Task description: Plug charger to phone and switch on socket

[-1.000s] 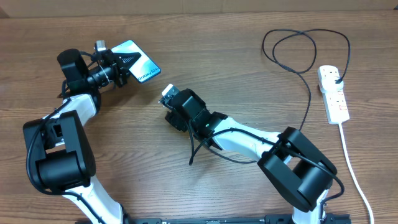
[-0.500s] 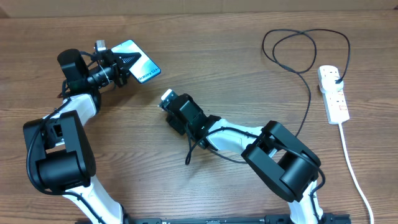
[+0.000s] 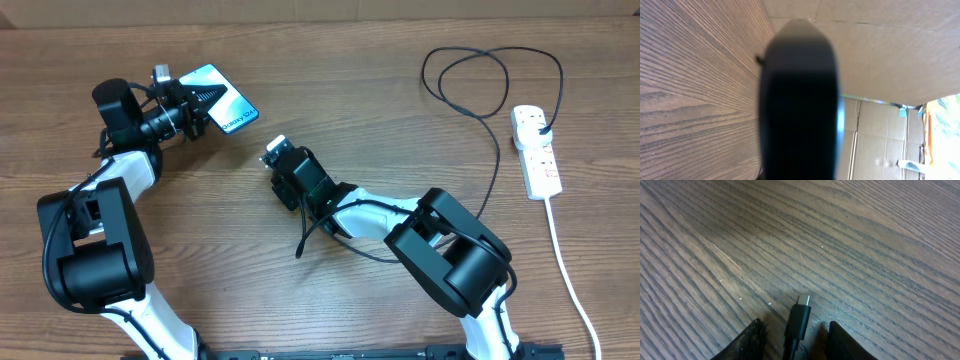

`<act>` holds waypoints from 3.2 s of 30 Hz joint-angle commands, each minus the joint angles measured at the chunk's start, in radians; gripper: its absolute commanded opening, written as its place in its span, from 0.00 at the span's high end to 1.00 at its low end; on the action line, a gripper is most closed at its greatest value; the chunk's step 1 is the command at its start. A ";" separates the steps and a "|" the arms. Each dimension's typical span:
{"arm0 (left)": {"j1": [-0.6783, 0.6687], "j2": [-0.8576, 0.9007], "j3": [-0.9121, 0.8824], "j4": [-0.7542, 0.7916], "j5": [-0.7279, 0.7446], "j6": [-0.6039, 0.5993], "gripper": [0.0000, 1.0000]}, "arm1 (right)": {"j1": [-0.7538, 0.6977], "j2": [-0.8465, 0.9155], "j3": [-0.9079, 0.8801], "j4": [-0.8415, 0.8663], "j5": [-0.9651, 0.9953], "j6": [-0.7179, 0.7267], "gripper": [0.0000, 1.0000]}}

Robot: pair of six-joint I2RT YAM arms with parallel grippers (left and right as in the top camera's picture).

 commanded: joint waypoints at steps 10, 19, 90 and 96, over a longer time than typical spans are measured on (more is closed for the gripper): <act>0.001 -0.013 0.007 0.008 0.031 0.031 0.96 | -0.038 0.043 0.020 0.010 -0.002 0.013 0.73; 0.001 -0.013 0.007 0.008 0.031 0.031 0.96 | -0.042 0.044 0.030 -0.011 -0.047 0.013 0.94; -0.303 -0.146 -0.376 0.532 0.005 -0.268 0.96 | -0.623 -0.565 -0.423 -0.546 -1.587 0.386 0.96; -0.304 -0.146 -0.376 0.533 0.013 -0.250 0.96 | -0.492 -0.565 -0.423 -0.218 -1.474 0.734 0.96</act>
